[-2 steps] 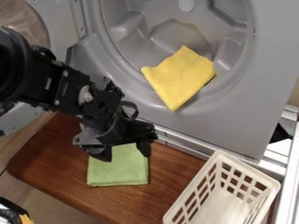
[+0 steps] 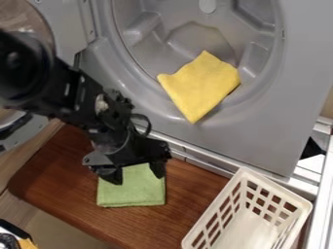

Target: Put the green cloth into the trough

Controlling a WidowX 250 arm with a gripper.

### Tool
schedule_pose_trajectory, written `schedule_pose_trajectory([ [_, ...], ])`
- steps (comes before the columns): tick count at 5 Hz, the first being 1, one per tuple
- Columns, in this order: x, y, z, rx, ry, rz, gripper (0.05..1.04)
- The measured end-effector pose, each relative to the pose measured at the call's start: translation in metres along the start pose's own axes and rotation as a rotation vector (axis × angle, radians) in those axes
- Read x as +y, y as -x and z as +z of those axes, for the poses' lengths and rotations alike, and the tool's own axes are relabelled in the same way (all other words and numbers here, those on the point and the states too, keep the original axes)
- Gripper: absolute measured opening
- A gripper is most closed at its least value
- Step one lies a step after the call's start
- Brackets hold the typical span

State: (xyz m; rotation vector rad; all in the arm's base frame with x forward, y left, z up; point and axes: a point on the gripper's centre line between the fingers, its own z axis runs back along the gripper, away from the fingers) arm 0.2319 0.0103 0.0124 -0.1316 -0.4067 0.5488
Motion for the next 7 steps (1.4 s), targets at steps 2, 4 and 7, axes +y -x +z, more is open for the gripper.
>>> schedule_pose_trajectory([
  [2, 0.010, -0.010, -0.050, 0.091, -0.059, 0.032, 1.001],
  [4, 0.018, -0.010, -0.095, 0.136, -0.169, 0.017, 0.991],
  [7, 0.014, 0.003, -0.095, 0.123, -0.201, -0.011, 0.437],
])
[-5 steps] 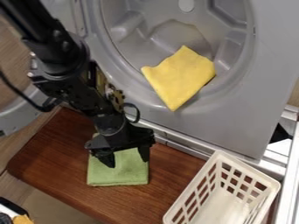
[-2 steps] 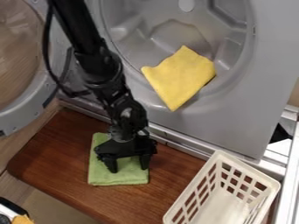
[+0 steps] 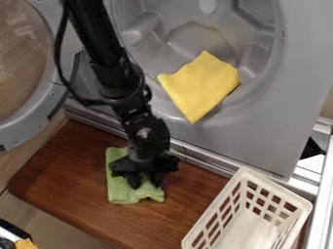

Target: Put the green cloth into the trough

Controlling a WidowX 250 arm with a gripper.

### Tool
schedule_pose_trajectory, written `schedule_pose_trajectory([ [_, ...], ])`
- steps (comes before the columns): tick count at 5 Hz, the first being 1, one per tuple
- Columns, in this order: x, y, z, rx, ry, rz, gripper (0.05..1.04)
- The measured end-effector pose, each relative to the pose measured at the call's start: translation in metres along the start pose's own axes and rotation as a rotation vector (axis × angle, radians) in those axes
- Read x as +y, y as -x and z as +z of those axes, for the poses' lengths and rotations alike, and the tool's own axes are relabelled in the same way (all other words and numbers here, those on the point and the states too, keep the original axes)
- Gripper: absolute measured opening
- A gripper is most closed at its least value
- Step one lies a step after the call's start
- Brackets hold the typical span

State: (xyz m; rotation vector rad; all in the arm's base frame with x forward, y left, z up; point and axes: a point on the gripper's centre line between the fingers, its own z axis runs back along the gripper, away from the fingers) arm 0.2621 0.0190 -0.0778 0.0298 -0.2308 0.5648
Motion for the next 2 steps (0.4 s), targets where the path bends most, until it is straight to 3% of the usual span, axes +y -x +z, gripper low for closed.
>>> schedule_pose_trajectory([
  [1, 0.003, 0.005, 0.009, 0.001, -0.001, 0.001, 0.203],
  [2, 0.002, 0.004, 0.028, -0.028, 0.024, 0.009, 0.112],
])
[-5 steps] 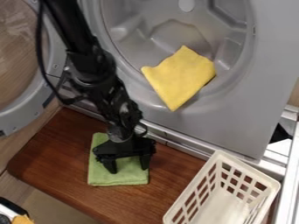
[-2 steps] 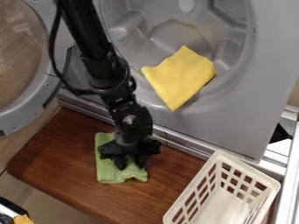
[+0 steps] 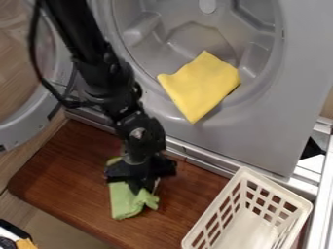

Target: Put the green cloth into the trough

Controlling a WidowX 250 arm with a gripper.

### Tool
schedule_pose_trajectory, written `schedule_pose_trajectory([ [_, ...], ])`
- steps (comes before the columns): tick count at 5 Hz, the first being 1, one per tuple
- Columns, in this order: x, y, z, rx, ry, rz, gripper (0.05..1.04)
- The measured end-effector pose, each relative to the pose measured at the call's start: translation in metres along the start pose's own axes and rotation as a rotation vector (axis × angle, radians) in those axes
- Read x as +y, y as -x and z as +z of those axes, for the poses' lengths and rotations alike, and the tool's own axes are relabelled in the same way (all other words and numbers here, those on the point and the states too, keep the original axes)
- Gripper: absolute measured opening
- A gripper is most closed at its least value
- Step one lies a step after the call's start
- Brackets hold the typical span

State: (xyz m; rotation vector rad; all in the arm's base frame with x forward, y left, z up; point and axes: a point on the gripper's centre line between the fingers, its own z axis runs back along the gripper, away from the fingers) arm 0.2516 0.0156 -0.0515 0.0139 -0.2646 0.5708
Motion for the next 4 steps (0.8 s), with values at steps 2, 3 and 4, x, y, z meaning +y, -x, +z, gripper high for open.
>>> schedule_pose_trajectory([
  [2, -0.015, -0.002, 0.071, -0.091, 0.133, 0.006, 0.097],
  [3, -0.044, 0.012, 0.095, -0.093, 0.234, -0.054, 0.097],
  [4, -0.079, 0.037, 0.108, -0.075, 0.303, -0.155, 0.097],
])
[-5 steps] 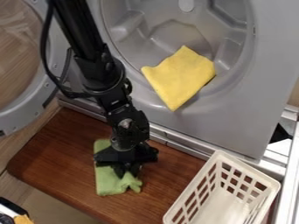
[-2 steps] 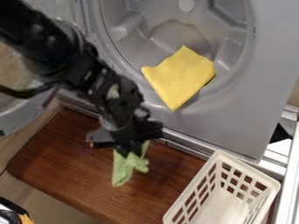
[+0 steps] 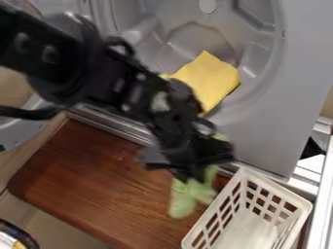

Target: Put the green cloth into the trough

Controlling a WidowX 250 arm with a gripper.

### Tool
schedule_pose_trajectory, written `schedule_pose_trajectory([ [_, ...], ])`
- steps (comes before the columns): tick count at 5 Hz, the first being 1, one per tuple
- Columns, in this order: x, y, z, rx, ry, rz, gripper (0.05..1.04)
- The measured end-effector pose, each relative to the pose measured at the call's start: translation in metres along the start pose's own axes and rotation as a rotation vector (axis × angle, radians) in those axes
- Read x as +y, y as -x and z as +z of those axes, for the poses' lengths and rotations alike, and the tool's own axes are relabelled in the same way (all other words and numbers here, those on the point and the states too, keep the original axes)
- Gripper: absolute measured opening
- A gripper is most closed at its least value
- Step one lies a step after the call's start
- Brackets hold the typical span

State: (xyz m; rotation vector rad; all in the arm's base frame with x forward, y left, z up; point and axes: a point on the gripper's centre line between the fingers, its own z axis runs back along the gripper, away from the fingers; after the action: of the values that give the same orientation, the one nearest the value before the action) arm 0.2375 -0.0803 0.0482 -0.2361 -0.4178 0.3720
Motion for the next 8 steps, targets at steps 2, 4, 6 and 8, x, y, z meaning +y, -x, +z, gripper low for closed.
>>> schedule_pose_trajectory([
  [2, -0.063, 0.042, -0.033, 0.081, 0.090, -0.194, 0.097],
  [4, -0.051, 0.063, -0.070, 0.142, -0.002, -0.240, 0.131],
  [6, -0.035, 0.063, -0.074, 0.166, -0.037, -0.190, 0.638],
  [8, -0.036, 0.056, -0.058, 0.157, -0.008, -0.164, 1.018],
])
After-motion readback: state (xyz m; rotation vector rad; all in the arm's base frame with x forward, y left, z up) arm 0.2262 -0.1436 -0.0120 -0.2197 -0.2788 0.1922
